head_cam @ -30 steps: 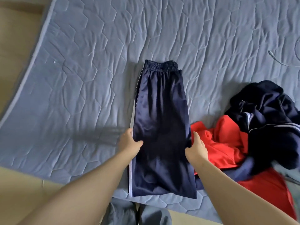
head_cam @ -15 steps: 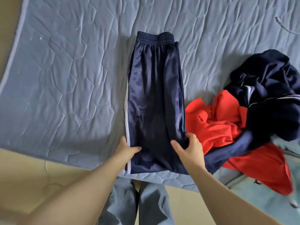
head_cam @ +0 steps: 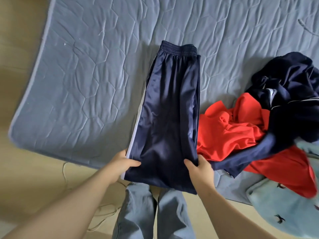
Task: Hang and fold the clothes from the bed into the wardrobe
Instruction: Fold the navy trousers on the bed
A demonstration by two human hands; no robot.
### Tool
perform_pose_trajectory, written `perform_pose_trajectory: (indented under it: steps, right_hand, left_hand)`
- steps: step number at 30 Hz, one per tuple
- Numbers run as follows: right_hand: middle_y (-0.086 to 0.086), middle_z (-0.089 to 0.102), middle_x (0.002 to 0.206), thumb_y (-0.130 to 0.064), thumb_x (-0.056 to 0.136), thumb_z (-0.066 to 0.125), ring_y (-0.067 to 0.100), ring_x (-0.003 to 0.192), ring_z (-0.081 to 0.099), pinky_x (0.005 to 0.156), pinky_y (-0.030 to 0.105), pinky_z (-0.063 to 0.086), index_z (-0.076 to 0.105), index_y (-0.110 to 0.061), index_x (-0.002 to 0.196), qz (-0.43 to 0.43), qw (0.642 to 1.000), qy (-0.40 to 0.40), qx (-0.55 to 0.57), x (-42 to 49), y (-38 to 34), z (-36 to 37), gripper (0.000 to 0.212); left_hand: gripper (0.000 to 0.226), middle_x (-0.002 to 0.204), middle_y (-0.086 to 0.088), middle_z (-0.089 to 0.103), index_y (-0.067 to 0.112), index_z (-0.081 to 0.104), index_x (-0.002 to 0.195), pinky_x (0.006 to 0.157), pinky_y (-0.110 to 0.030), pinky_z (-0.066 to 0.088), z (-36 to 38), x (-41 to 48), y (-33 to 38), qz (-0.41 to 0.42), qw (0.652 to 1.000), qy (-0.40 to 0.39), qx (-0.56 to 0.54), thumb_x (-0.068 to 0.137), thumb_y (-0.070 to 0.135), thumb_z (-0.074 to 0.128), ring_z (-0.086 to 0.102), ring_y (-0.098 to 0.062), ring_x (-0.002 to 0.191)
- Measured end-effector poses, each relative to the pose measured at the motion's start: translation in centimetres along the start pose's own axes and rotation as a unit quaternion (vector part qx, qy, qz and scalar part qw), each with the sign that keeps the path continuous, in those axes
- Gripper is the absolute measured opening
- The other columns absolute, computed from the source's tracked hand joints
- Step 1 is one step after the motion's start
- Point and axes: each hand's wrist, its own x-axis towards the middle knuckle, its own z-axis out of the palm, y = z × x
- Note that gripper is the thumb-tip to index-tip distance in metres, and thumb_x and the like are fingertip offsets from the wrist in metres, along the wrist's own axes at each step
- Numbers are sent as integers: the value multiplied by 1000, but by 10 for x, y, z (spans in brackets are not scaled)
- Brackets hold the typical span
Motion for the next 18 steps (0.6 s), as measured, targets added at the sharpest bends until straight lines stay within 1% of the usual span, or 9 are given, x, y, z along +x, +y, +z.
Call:
perform_pose_trajectory:
  steps: [2, 4, 6, 8, 10, 12, 14, 16, 18]
  right_hand:
    - [6, 64, 83, -12, 84, 62, 26, 86, 57, 80, 39, 46, 57, -14, 83, 68, 990, -79, 95, -11, 0, 12, 5]
    - [13, 66, 99, -10, 85, 60, 30, 96, 60, 91, 44, 47, 60, -9, 98, 113, 981, -120, 99, -18, 6, 23, 13]
    - [15, 64, 103, -12, 87, 60, 33, 100, 59, 94, 46, 45, 60, -5, 107, 145, 977, -123, 98, -22, 10, 33, 21]
    - [13, 63, 101, -15, 89, 58, 33, 99, 59, 92, 44, 47, 60, -5, 111, 176, 969, -119, 122, -23, 12, 39, 24]
    - [9, 60, 92, -20, 91, 55, 30, 91, 57, 74, 35, 49, 59, -5, 113, 190, 970, -112, 106, -23, 15, 42, 27]
    - [4, 53, 80, -24, 94, 49, 25, 79, 50, 56, 27, 37, 57, -2, 116, 191, 974, -103, 66, -25, 20, 43, 32]
    - [1, 47, 73, -25, 97, 45, 18, 67, 45, 55, 26, 31, 55, 0, 117, 195, 975, -96, 45, -28, 29, 46, 34]
    - [-1, 46, 73, -25, 97, 43, 13, 62, 41, 56, 26, 32, 54, -3, 117, 210, 970, -104, 56, -31, 38, 50, 31]
    - [-3, 48, 76, -23, 96, 46, 11, 65, 42, 69, 29, 37, 53, -10, 114, 238, 959, -120, 95, -34, 43, 52, 23]
  left_hand:
    - [32, 87, 1, 65, 18, 58, 97, 59, -21, 43, -16, -5, -3, -7, 999, 18, 28, 75, -3, 69, 59, -14, 75]
    - [32, 92, -1, 65, 19, 57, 99, 61, -22, 44, -28, -8, -8, -23, 998, 10, 51, 77, 1, 69, 59, -15, 78]
    - [23, 96, -2, 66, 19, 58, 98, 71, -28, 51, -36, -10, -17, -56, 997, -17, 50, 80, 11, 70, 62, -19, 86]
    - [18, 100, -5, 67, 16, 60, 100, 75, -34, 55, -40, -9, -26, -78, 996, -33, 9, 84, 21, 68, 65, -23, 93]
    - [17, 103, -11, 67, 11, 62, 100, 76, -38, 55, -40, -4, -36, -83, 996, -32, -27, 86, 21, 66, 65, -27, 95]
    - [10, 101, -14, 67, 9, 62, 93, 80, -40, 54, -37, -1, -43, -81, 996, -27, -27, 87, 16, 65, 64, -29, 91]
    - [6, 93, -14, 66, 8, 61, 84, 77, -38, 54, -35, 3, -52, -80, 997, -19, -11, 87, 12, 64, 63, -28, 84]
    - [17, 79, -10, 59, 9, 54, 72, 68, -32, 54, -34, 6, -61, -90, 996, -6, 13, 86, 8, 65, 60, -23, 72]
    - [21, 76, -10, 50, 8, 49, 70, 62, -29, 54, -35, 8, -68, -112, 993, 6, 27, 84, 3, 64, 54, -21, 64]
